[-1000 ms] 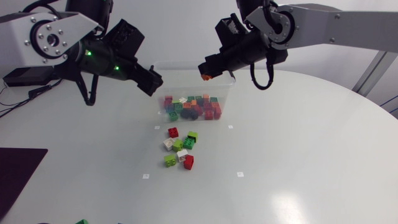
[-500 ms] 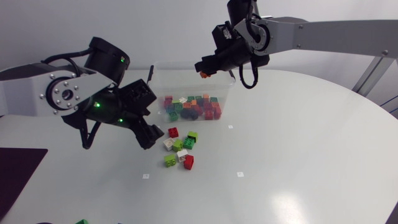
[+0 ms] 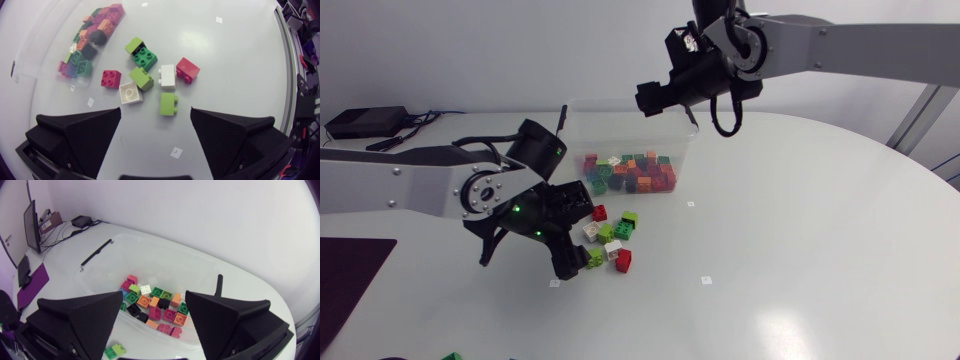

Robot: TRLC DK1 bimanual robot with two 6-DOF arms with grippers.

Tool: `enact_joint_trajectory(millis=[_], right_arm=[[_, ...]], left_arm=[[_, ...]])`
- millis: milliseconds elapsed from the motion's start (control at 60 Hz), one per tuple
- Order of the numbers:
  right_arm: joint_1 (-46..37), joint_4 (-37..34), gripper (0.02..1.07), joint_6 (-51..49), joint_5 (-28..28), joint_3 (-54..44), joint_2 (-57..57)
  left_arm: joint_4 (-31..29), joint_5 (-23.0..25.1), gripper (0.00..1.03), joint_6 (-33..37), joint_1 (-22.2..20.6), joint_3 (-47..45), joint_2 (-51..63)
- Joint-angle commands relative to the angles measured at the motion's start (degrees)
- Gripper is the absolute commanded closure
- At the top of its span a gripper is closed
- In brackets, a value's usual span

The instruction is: Place the duplo bricks in the container

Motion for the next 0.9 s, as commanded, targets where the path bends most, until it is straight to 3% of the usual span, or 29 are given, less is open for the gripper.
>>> enact_joint_trajectory(millis=[0,417,533,783,883], right_arm=[[1.22,-0.05,0.12,1.19,0.49,-4.59,-5.56],[3.07,2.24,0.13,-4.87,-3.64,-33.07,-23.14],[3.51,3.99,0.13,-6.54,-5.67,-40.1,-24.72],[7.29,9.53,0.13,-12.52,-8.74,-47.92,-22.08],[8.17,10.59,0.12,-14.54,-10.67,-47.39,-18.39]], left_arm=[[0.92,0.56,0.07,2.43,-0.14,-0.88,3.67],[6.37,2.32,0.13,4.36,0.29,0.88,11.93],[7.6,3.9,0.26,4.36,0.29,1.5,13.87],[8.39,6.63,0.85,4.1,1.09,2.11,14.66],[8.31,6.63,0.86,4.1,1.79,1.67,13.6]])
